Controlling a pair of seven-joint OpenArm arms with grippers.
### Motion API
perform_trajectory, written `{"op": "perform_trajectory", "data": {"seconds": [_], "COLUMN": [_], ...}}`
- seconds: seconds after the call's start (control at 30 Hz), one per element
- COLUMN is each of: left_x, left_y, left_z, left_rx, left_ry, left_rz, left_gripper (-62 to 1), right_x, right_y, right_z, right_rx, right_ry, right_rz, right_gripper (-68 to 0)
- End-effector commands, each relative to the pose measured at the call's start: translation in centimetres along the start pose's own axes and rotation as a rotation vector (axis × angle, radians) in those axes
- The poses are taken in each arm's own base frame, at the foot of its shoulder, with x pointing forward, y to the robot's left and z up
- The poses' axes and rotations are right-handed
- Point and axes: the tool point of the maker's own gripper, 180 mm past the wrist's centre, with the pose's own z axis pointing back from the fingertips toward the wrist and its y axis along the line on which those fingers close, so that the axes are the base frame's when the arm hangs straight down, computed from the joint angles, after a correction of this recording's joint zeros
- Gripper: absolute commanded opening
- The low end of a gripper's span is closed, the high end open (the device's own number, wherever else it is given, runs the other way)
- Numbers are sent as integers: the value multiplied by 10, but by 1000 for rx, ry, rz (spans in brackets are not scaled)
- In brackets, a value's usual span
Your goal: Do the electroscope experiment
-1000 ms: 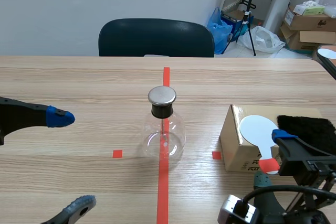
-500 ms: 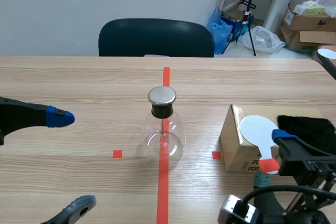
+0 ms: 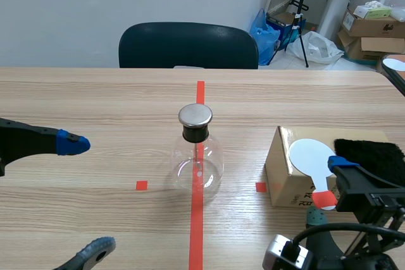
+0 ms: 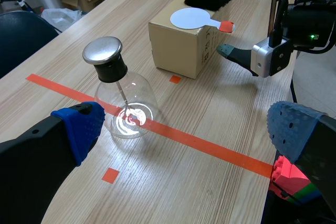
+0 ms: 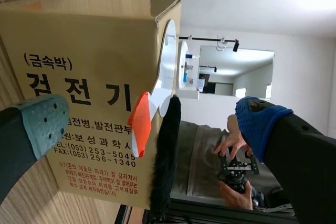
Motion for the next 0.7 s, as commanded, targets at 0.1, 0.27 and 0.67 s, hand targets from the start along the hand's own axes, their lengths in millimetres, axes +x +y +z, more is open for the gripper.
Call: {"op": "perform_trajectory", "data": {"seconds": [0.1, 0.27, 0.67], "left_x": [6, 6, 6], "left_y": [0, 0, 1], "left_z": [-1, -1, -3], "left_rx": [4, 4, 36], "left_ry": [-31, -31, -42], "left_rz": [7, 7, 28], "left_gripper": [14, 14, 14], "right_x": [-4, -4, -9], "right_y": [-15, -15, -12], "right_z": [-3, -3, 0], "right_rx": [-72, -71, -61], "right_ry": [10, 9, 36], "right_rz": [20, 20, 29], "right_gripper": [4, 4, 4]}}
